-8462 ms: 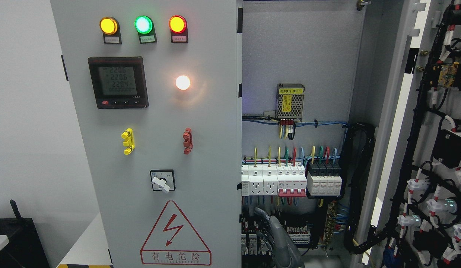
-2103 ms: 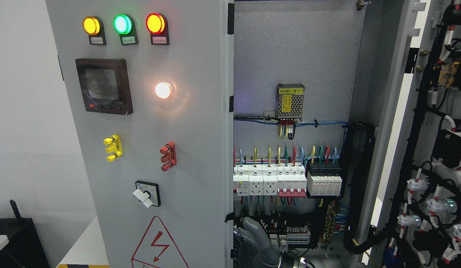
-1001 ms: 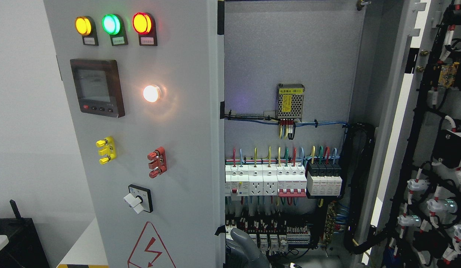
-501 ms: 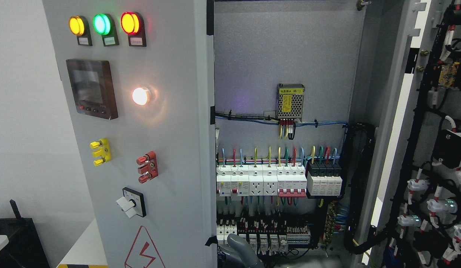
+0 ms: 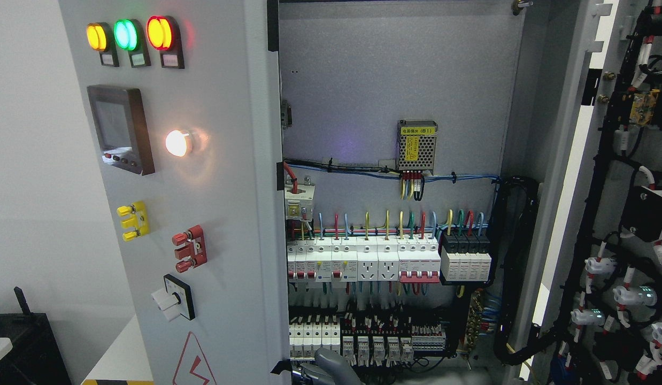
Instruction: Open door with both hands
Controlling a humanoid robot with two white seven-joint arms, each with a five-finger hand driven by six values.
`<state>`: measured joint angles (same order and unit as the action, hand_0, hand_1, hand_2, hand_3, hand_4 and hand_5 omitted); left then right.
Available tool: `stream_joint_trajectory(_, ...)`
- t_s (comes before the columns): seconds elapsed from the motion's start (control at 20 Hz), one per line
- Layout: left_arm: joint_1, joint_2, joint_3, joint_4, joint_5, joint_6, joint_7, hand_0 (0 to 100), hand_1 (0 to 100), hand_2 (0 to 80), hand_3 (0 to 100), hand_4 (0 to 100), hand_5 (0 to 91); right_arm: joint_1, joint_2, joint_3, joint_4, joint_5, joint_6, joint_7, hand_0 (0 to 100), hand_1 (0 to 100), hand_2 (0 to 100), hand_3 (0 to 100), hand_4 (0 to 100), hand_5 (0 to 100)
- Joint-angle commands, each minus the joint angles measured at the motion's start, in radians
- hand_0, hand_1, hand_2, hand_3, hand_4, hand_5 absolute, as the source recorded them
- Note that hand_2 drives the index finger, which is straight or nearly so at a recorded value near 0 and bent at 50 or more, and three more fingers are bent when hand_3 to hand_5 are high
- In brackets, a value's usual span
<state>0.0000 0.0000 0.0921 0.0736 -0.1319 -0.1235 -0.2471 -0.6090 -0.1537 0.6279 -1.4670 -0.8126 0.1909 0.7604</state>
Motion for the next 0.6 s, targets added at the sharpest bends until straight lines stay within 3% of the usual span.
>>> stream_joint_trajectory(0.0,0.008,0.008,0.000,0.000,0.000,0.001,0.000,0,0,0.0,0,4,0.0,0.002,0.022,0.032,-0.036,-0.002,0.005,0.000,0,0,0,0,0,0)
stream_joint_trajectory(0.55,0.008,0.008,0.000,0.000,0.000,0.001,0.000,0,0,0.0,0,4,0.0,0.017,0.046,0.050,-0.055,0.000,0.013,-0.001,0,0,0,0,0,0)
